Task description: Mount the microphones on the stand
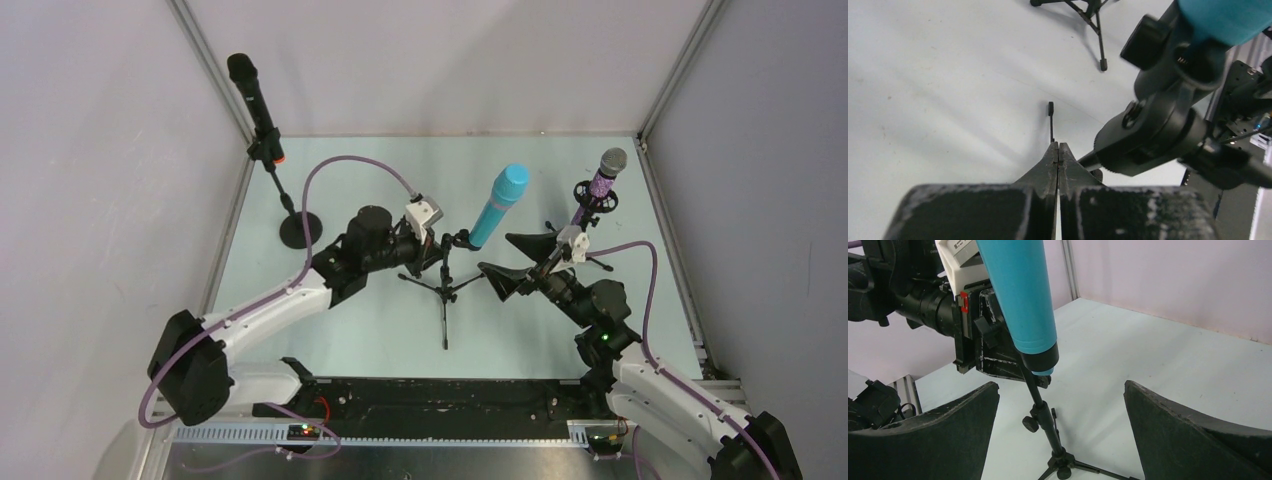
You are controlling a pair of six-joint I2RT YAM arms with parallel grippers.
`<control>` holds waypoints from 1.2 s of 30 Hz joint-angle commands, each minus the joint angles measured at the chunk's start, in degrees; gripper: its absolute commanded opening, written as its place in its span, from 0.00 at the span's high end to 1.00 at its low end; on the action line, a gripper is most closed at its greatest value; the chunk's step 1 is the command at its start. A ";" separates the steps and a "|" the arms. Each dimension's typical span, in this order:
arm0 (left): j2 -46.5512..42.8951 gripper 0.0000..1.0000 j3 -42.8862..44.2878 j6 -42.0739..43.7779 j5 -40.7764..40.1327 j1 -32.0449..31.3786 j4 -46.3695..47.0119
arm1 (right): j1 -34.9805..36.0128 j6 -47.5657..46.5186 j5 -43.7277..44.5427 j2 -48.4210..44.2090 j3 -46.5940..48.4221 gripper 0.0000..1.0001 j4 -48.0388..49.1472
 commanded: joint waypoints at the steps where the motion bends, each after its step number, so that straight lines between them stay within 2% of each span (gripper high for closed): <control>1: -4.32 1.00 -2.25 -2.38 -8.03 -0.81 6.07 | 0.16 0.64 0.82 -0.09 0.00 0.01 0.30; 8: -11.33 1.00 0.88 -1.59 -21.89 -0.83 6.28 | 0.12 0.99 0.95 -0.77 0.02 0.01 -1.29; 10: -13.15 1.00 2.20 -2.06 -23.75 -0.86 6.23 | 0.16 1.13 1.09 -0.99 0.02 0.01 -1.75; 18: -15.51 1.00 5.50 -4.92 -16.30 -3.11 6.15 | 0.14 1.63 1.42 -0.98 0.02 0.00 -3.09; 36: -8.92 1.00 4.07 -0.51 -13.28 -9.05 5.73 | 0.15 2.09 1.60 -1.03 -0.64 0.01 -4.64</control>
